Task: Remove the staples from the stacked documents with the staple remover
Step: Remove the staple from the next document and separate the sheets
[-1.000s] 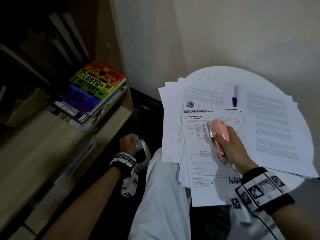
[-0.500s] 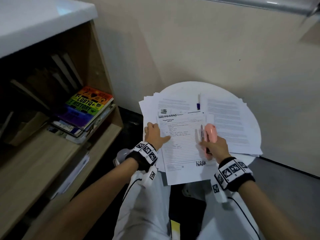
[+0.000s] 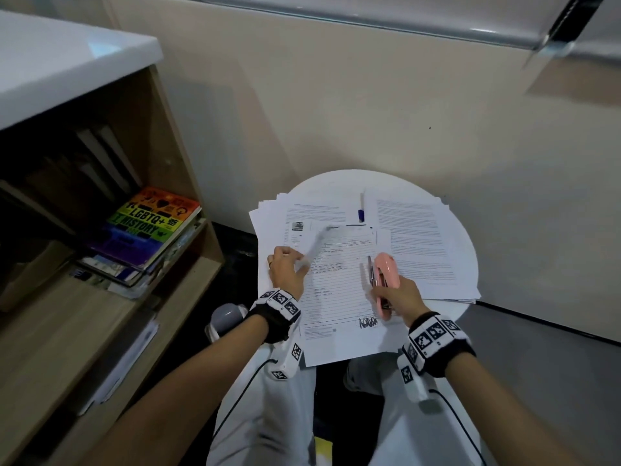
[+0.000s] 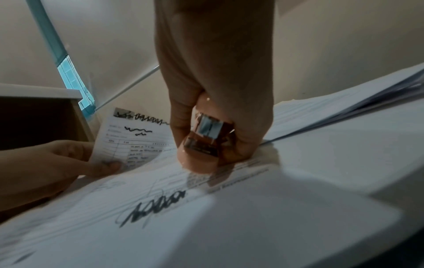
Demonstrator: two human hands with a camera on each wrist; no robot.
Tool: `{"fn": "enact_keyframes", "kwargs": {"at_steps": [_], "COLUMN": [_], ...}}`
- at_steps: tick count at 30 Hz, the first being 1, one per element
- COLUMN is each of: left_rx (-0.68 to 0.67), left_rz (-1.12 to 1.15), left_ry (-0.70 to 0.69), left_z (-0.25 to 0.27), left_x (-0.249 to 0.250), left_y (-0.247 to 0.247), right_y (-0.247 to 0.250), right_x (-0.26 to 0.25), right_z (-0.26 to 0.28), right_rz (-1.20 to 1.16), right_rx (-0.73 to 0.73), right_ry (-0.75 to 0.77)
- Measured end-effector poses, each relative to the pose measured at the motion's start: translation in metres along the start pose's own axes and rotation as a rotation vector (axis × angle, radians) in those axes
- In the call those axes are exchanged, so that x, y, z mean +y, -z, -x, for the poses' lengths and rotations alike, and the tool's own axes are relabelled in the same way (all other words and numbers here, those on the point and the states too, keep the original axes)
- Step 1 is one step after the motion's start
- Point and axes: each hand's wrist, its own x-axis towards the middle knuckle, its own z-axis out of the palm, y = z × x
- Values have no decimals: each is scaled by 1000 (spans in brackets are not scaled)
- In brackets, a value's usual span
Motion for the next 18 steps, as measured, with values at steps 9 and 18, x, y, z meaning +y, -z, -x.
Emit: {"fn": "enact_keyframes", "kwargs": {"at_steps": [9, 18], "left_rx": [-155, -151], "left_rz": [146, -211], "left_ry": [-110, 46], "left_z": [-9, -17], "left_x": [8, 20], "left_y": [1, -6], "right_y": [3, 3], "right_x": [-1, 1], "right_z": [-3, -6], "right_rz": [-31, -27], "right_rx": [-47, -46], "right_ry": [-26, -8]}}
